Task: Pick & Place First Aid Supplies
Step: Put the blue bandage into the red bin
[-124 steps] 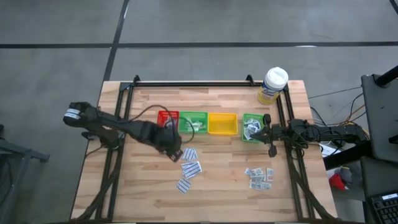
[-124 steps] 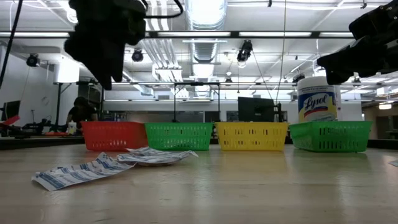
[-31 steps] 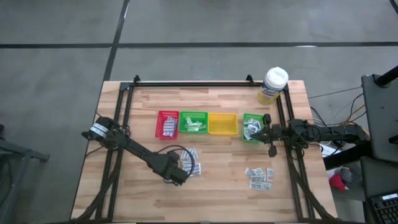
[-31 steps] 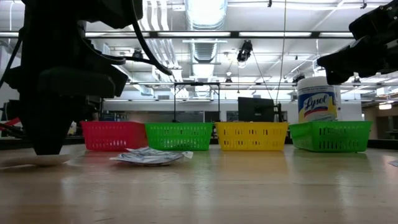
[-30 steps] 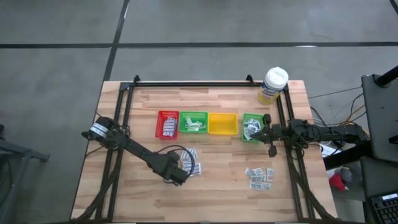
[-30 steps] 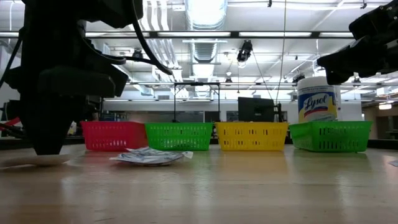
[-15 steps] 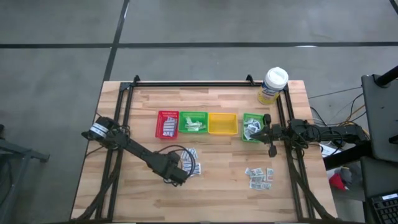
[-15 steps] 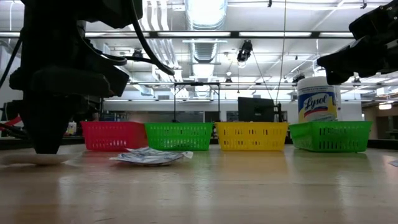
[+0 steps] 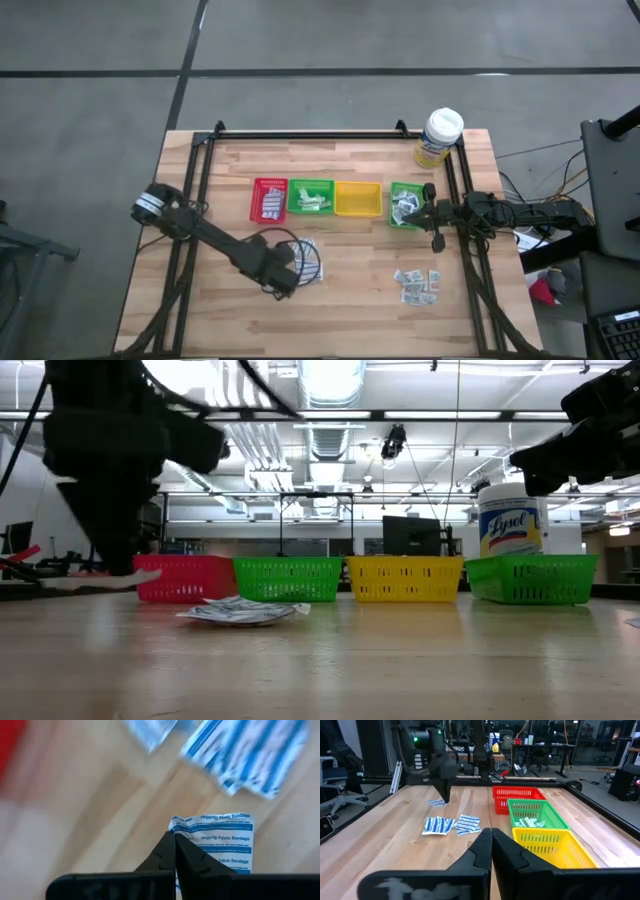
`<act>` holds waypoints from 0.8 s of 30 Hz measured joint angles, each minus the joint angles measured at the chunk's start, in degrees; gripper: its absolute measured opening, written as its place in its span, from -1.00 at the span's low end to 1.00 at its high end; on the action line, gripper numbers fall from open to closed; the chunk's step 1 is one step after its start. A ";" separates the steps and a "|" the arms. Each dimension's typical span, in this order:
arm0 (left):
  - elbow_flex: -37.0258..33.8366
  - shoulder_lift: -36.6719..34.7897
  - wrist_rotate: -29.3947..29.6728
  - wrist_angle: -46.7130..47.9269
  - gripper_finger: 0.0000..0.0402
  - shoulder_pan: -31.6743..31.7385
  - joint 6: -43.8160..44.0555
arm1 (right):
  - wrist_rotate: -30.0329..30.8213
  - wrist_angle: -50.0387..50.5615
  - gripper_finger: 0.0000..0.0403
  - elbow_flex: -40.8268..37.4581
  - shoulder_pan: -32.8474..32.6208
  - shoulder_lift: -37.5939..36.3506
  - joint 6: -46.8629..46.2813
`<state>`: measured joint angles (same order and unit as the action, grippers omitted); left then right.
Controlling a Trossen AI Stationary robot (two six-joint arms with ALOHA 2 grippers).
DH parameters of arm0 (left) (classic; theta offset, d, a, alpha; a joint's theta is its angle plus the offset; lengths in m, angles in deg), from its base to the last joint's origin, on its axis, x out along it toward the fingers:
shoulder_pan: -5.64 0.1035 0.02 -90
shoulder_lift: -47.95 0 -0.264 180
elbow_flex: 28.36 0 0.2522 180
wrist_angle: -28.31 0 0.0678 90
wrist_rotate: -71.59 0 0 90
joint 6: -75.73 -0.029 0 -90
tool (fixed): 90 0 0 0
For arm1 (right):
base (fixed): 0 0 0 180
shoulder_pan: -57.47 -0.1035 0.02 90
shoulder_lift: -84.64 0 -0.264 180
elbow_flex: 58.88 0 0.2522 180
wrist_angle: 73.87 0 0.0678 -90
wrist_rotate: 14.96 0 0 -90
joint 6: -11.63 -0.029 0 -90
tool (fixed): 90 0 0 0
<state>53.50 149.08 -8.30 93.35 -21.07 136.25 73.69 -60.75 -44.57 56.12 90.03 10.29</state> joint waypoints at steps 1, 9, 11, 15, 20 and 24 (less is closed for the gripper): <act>0.00 -0.22 1.57 -1.06 -1.00 -0.24 -3.05 | -0.01 -0.02 -0.96 0.00 -0.01 0.00 0.00; 0.62 -0.71 17.98 -12.80 -1.00 -0.63 -16.28 | -0.01 -0.01 -0.96 -0.01 -0.01 0.00 0.00; 1.16 -0.71 25.14 -13.12 -1.00 -0.59 -16.40 | -0.01 0.00 -0.96 -0.02 -0.01 0.00 0.00; 2.16 -0.86 39.39 -13.20 -1.00 -0.19 -12.73 | -0.01 -0.01 -0.96 0.00 0.01 0.00 0.00; 3.23 -0.89 52.15 -11.44 -1.00 2.20 -6.50 | -0.01 -0.01 -0.96 -0.02 0.01 0.00 -0.02; 3.39 -0.90 56.95 -10.27 -1.00 5.52 -3.76 | -0.01 -0.01 -0.96 -0.01 -0.01 0.00 -0.08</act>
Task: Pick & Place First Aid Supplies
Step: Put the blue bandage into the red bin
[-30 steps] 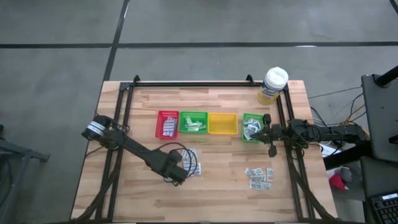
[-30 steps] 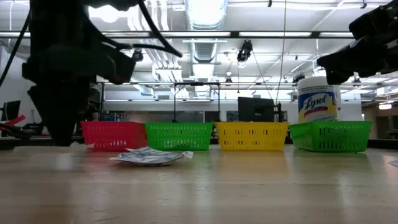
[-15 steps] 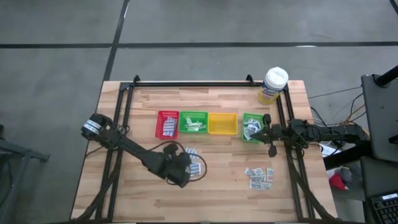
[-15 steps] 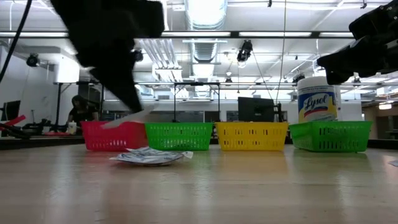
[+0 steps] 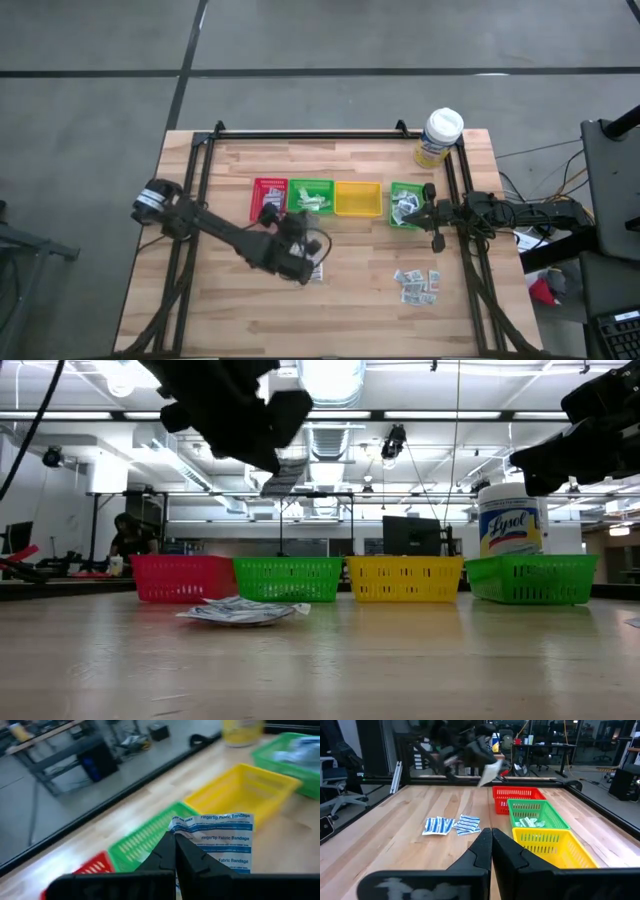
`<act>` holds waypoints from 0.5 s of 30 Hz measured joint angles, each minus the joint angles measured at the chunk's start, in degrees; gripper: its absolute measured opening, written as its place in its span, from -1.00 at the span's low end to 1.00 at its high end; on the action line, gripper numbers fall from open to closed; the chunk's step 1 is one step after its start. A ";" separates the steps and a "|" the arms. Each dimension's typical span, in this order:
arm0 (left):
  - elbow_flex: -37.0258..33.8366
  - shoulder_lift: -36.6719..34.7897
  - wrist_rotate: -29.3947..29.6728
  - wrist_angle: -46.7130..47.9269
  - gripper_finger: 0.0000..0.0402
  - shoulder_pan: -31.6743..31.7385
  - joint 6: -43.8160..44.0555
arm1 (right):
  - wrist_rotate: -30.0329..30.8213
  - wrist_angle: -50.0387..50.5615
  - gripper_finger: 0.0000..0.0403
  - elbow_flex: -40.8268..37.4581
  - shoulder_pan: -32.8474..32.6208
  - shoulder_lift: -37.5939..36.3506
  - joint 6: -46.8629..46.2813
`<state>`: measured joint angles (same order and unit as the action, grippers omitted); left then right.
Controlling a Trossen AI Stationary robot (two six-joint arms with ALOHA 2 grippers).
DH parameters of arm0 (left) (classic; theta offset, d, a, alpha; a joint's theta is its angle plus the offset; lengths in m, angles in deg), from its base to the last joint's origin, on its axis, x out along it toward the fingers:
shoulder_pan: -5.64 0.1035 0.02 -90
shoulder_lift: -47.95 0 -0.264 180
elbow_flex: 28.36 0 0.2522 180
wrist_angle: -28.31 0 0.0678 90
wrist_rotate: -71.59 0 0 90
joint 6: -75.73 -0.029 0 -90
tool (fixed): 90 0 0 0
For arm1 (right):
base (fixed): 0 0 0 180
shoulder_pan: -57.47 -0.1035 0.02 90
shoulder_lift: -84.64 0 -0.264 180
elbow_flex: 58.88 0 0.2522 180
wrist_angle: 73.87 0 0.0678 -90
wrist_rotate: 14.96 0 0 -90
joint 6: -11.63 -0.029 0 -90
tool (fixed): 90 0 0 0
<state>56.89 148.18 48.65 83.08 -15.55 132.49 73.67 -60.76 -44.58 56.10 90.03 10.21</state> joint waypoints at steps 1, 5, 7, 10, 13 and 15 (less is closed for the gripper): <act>-0.02 -0.02 0.09 0.43 -1.00 1.13 0.44 | 0.00 0.00 -0.96 -0.01 0.01 0.00 -0.05; 0.17 -0.04 -1.45 5.00 -1.00 6.03 4.07 | 0.00 0.01 -0.96 0.01 0.00 0.00 -0.08; 0.39 -0.04 -3.76 8.63 -1.00 8.73 7.43 | 0.00 0.00 -0.96 -0.01 0.02 0.00 -0.09; 0.63 -0.04 -8.19 16.01 -1.00 12.73 13.07 | 0.00 -0.01 -0.96 0.01 0.02 0.02 -0.08; 0.59 -0.04 -13.47 24.10 -1.00 16.51 18.54 | 0.00 0.00 -0.96 -0.01 0.01 0.01 0.03; 0.59 -0.04 -16.11 28.74 -1.00 18.51 21.35 | 0.00 0.01 -0.96 -0.01 0.02 0.00 0.06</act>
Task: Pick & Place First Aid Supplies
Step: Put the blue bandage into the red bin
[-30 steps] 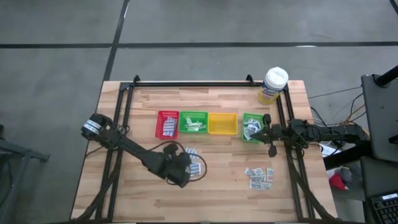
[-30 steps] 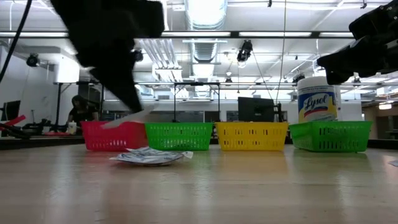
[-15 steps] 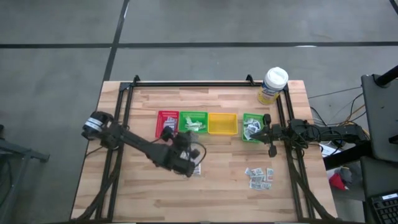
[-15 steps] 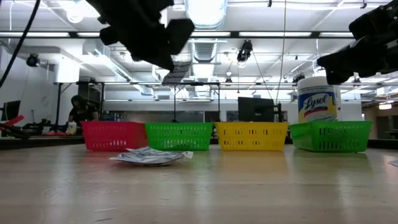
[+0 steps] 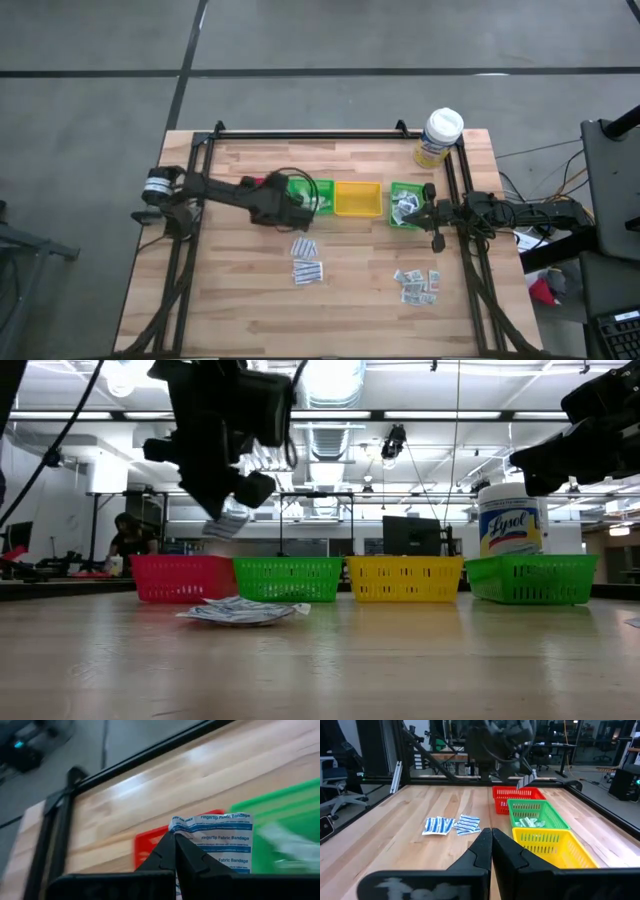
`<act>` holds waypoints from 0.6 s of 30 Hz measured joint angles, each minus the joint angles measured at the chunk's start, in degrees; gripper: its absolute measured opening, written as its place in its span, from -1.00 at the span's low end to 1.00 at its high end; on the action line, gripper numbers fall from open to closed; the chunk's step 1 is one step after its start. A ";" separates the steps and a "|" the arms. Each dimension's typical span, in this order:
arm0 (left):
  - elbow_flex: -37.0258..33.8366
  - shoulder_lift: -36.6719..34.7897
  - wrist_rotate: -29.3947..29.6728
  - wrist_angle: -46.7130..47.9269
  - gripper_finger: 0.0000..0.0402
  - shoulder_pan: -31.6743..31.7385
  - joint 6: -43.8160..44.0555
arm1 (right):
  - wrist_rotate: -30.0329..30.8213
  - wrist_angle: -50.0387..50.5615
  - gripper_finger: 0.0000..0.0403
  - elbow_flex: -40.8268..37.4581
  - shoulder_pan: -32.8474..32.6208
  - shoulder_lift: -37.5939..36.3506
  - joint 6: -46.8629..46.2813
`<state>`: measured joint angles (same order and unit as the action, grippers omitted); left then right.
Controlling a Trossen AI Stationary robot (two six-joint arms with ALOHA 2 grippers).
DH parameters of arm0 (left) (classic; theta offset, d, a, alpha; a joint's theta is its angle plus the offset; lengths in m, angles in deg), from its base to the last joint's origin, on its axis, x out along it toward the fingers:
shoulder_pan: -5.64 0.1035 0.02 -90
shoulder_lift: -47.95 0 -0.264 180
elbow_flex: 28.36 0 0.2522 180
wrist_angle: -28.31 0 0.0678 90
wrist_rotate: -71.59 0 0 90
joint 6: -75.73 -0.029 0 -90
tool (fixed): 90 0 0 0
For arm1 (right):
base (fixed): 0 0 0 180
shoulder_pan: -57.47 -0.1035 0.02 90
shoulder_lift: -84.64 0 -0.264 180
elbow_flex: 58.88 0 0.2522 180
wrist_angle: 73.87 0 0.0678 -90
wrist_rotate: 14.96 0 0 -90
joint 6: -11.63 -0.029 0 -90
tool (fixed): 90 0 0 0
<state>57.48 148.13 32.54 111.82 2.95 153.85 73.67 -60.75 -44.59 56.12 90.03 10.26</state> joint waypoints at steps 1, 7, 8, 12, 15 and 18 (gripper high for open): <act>-0.02 -0.04 -0.87 1.72 -1.00 0.73 0.98 | 0.00 -0.02 -0.96 0.02 0.00 0.00 0.00; -0.07 -0.26 -10.16 5.32 -1.00 5.47 2.71 | 0.01 0.00 -0.96 0.02 0.00 0.00 0.02; -0.09 -0.26 -12.10 5.28 -1.00 6.41 2.29 | 0.00 0.00 -0.96 0.02 0.00 0.00 0.02; -0.11 -0.26 -16.37 4.85 -1.00 9.18 0.35 | 0.00 0.00 -0.96 0.02 0.00 0.00 -0.02; -0.11 -0.26 -20.00 4.65 -1.00 11.05 -0.56 | 0.00 0.00 -0.96 0.00 -0.01 0.02 0.00; -0.34 -0.26 -23.73 2.94 -1.00 12.97 -3.47 | 0.00 0.00 -0.96 0.00 -0.01 0.02 0.00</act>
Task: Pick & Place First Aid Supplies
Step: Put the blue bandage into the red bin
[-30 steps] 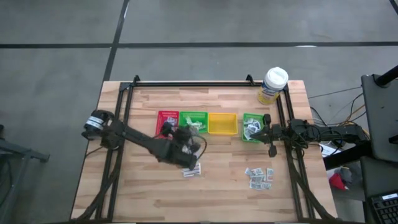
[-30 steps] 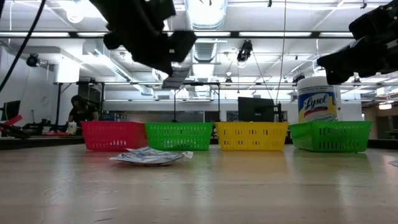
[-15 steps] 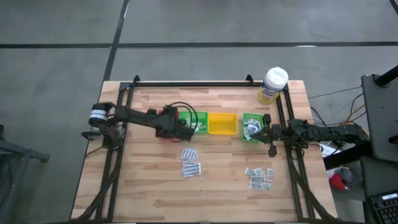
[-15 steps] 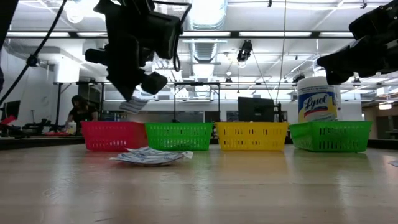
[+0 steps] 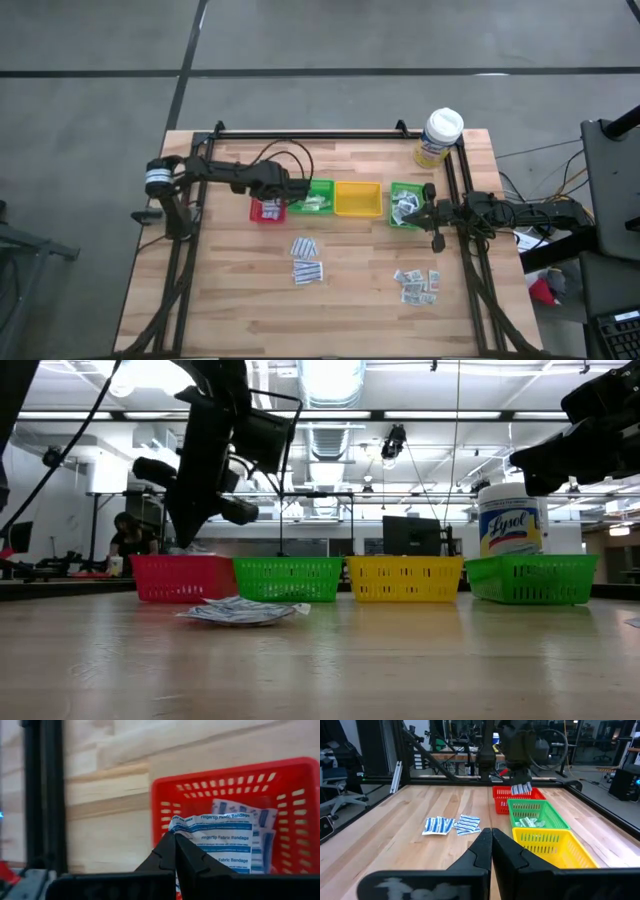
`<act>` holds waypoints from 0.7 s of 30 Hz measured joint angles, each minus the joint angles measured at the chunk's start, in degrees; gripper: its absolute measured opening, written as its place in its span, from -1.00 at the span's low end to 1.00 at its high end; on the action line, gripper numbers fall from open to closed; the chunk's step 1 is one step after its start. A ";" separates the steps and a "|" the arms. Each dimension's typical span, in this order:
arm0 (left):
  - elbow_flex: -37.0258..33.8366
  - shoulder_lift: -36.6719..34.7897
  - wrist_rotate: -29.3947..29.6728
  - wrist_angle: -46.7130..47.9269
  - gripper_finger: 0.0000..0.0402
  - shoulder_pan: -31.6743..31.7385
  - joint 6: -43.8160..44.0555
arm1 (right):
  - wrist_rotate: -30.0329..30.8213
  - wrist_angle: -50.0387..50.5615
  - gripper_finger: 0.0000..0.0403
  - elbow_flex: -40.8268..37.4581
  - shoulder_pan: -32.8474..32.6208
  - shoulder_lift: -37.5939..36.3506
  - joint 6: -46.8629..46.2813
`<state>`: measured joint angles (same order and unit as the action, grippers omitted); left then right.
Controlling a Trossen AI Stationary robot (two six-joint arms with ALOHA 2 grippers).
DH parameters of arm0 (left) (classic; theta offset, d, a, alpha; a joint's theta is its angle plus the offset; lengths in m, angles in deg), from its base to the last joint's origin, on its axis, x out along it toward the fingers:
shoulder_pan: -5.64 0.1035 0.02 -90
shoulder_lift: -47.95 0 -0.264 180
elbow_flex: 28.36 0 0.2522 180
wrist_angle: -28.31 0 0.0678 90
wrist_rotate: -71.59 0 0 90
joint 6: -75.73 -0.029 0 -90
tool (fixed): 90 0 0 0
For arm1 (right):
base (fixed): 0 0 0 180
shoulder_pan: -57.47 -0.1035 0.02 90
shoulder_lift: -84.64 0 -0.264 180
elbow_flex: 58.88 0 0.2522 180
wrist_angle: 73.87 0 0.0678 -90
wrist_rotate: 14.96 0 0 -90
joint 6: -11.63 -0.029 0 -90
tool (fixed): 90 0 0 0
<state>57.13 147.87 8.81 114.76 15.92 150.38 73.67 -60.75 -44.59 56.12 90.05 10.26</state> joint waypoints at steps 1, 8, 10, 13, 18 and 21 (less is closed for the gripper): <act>-0.19 0.00 -0.77 -1.05 -1.00 0.47 -0.89 | 0.00 0.00 -0.96 0.00 0.01 0.00 0.02; -1.75 0.00 -3.97 -8.03 -1.00 2.84 -5.82 | 0.00 0.00 -0.96 0.02 -0.01 0.00 -0.02; -2.02 0.04 -4.05 -8.16 -1.00 3.10 -6.20 | 0.00 0.00 -0.96 0.00 -0.01 0.00 -0.09; -3.08 0.05 -4.15 -8.51 -1.00 3.17 -6.15 | 0.00 0.00 -0.96 0.00 -0.01 0.00 -0.02; -6.82 0.12 -4.60 -12.62 -1.00 3.15 -5.57 | 0.02 0.00 -0.96 0.00 0.01 0.00 -0.02; -8.18 0.13 -4.62 -15.09 -1.00 3.15 -5.55 | 0.00 -0.02 -0.96 0.00 -0.01 0.00 -0.03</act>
<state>48.95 148.00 4.20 99.67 19.07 144.83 73.68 -60.77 -44.58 56.11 90.05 10.24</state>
